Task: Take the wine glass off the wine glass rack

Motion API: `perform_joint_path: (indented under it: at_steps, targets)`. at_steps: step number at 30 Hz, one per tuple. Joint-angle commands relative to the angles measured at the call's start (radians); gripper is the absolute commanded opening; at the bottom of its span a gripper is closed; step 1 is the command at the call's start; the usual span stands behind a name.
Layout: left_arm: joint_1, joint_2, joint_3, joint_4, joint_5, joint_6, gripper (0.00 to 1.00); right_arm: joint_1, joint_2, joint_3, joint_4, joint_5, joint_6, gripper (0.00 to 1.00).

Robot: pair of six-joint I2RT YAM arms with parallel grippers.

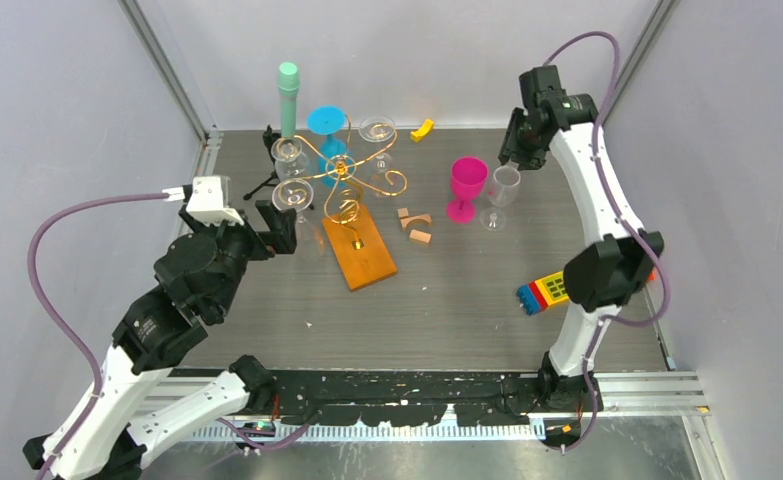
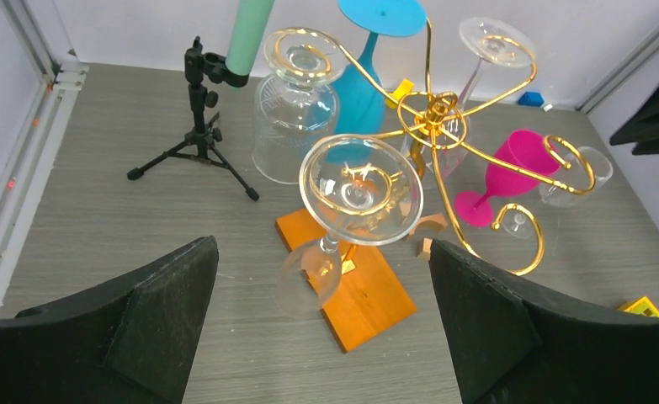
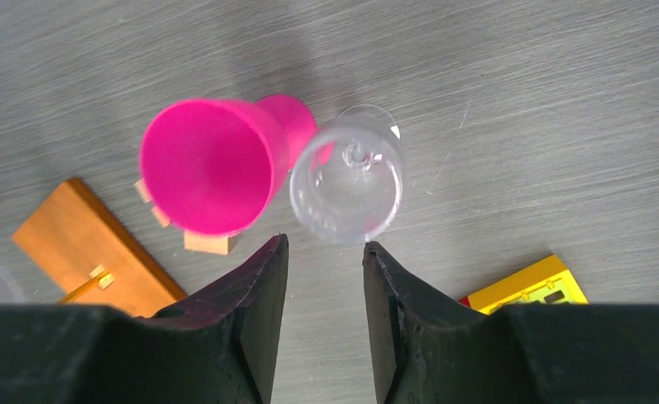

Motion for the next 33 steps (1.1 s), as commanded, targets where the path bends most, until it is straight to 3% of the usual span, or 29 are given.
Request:
perform_joint_path:
  at_steps: [1,7,10,13,17,21,26,33]
  targets:
    - [0.001,0.021,0.091,-0.007,-0.065,-0.073,1.0,0.005,-0.259,-0.107,0.128,-0.033,0.042,0.44]
    - [0.007,0.135,0.175,-0.06,-0.049,-0.09,1.0,0.008,-0.532,-0.417,0.273,-0.142,0.116,0.45]
    - [0.062,0.163,0.18,-0.037,-0.006,-0.097,1.0,0.011,-0.69,-0.563,0.368,-0.224,0.155,0.46]
    - [0.244,0.226,0.223,-0.048,0.219,-0.13,1.0,0.012,-0.793,-0.713,0.427,-0.288,0.2,0.47]
    - [0.613,0.328,0.255,-0.043,0.716,-0.246,0.99,0.012,-0.884,-0.799,0.445,-0.332,0.22,0.47]
    - [0.814,0.325,0.18,0.065,1.019,-0.359,0.96,0.012,-0.948,-0.839,0.426,-0.339,0.218,0.47]
    - [0.943,0.285,0.034,0.276,1.309,-0.566,0.85,0.012,-1.014,-0.896,0.45,-0.391,0.255,0.47]
    - [0.963,0.245,-0.022,0.286,1.37,-0.62,0.76,0.012,-1.069,-0.923,0.471,-0.415,0.289,0.47]
